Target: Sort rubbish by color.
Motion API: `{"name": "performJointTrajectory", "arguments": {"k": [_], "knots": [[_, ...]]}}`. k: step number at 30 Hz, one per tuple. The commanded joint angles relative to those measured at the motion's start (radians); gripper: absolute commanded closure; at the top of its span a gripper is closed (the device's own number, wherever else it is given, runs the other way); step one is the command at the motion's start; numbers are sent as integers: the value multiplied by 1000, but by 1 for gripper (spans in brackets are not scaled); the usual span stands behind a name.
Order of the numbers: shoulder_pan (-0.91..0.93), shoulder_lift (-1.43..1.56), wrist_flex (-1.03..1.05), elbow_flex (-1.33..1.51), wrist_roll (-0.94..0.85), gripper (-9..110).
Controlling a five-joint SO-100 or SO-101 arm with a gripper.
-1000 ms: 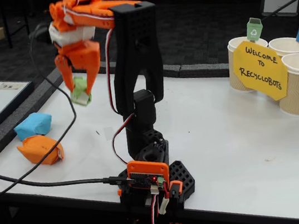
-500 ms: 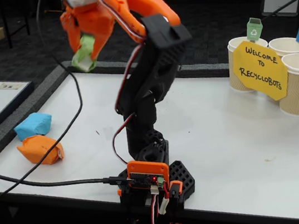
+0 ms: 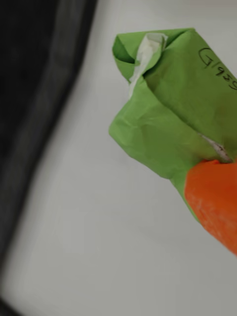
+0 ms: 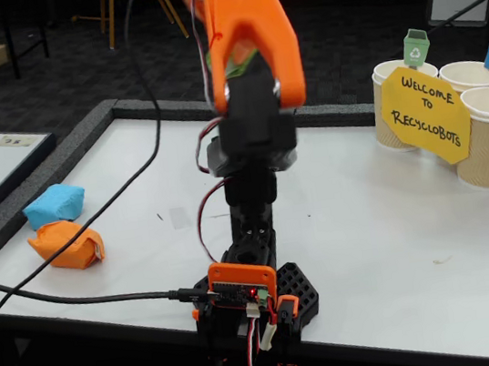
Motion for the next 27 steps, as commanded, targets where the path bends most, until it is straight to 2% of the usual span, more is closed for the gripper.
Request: {"name": "performJointTrajectory", "arguments": {"k": [1,7,21,27], "knots": [[120,153,-46,14,51,101],[216,296,-43,101,117,101],[451,580,-26,219,121,101],[574,604,-35,233,121,101]]}}
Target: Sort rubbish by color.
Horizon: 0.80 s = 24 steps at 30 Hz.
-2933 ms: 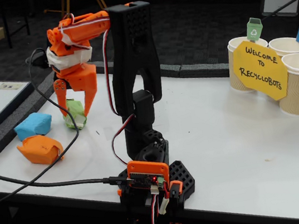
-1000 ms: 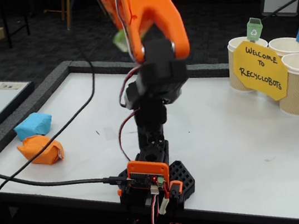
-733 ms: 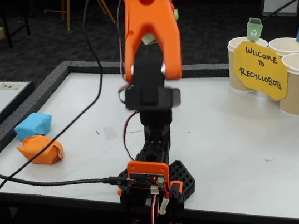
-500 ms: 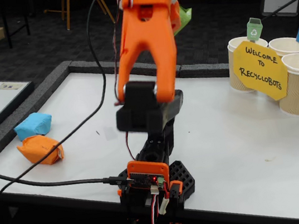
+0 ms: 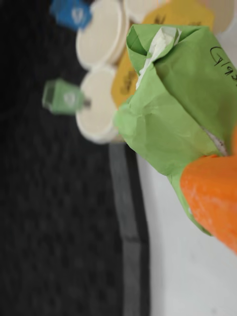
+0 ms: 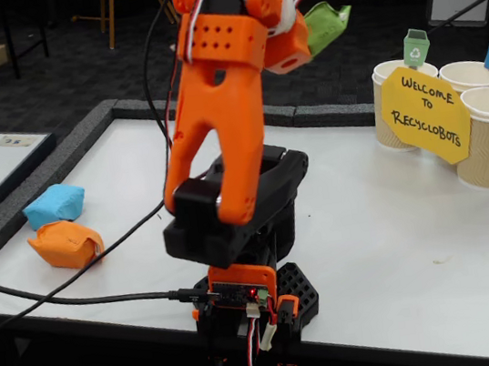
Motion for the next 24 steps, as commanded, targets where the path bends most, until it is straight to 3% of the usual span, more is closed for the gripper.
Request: {"name": "performJointTrajectory", "arguments": {"k": [1,24], "knots": [[101,17,-26,3,18,101],[201,0,-140,117,21,101]]}}
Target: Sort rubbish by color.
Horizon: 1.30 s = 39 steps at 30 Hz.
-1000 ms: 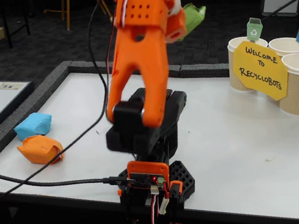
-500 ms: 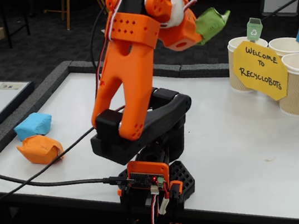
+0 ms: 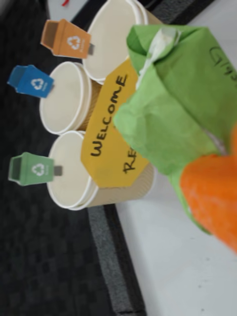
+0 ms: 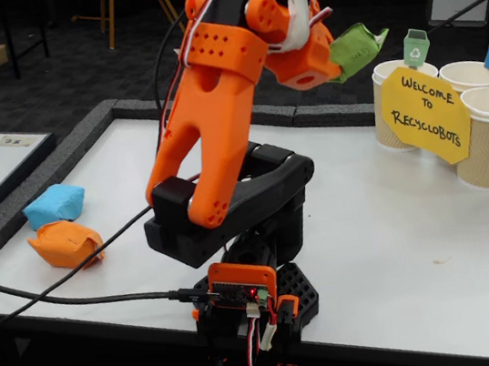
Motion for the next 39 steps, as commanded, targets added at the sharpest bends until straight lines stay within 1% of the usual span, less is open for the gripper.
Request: {"name": "performJointTrajectory", "arguments": {"k": [1,9,16,21,26,34,39], "knots": [[23,-55,-61,-43,21,101],[12,-483,-166,-259,34,101],[-14,-900,-229,-560,32,101],[-46,-1134,-252,-752,20,101],[-71,-1304,-261,-907,20,101],[-55,-1543,-276,-1172,31,101],[-46,-1681,-242,-1351,29,101]]}}
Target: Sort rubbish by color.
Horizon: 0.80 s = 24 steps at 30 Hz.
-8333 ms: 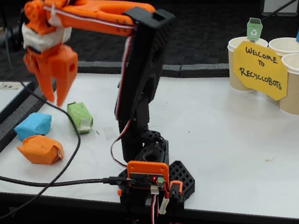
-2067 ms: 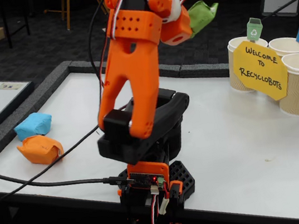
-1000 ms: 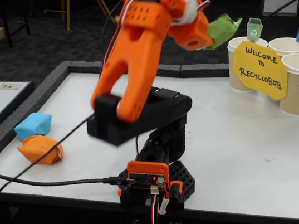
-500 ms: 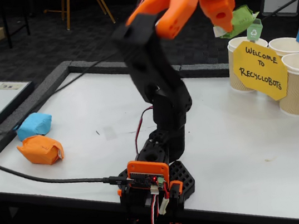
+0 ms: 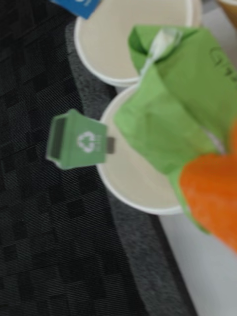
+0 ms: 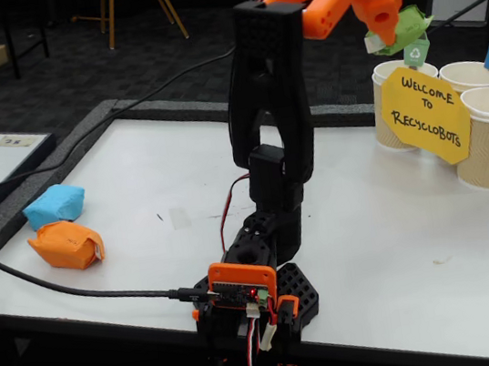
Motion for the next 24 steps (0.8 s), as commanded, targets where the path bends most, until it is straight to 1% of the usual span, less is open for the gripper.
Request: {"name": "performJointTrajectory", "arguments": {"k": [1,6,10,24], "knots": [[8,-41,12,-287,14,101],[12,-91,15,-350,9,99],[14,-100,14,-348,8,95],[9,-98,31,-298,8,89]]}}
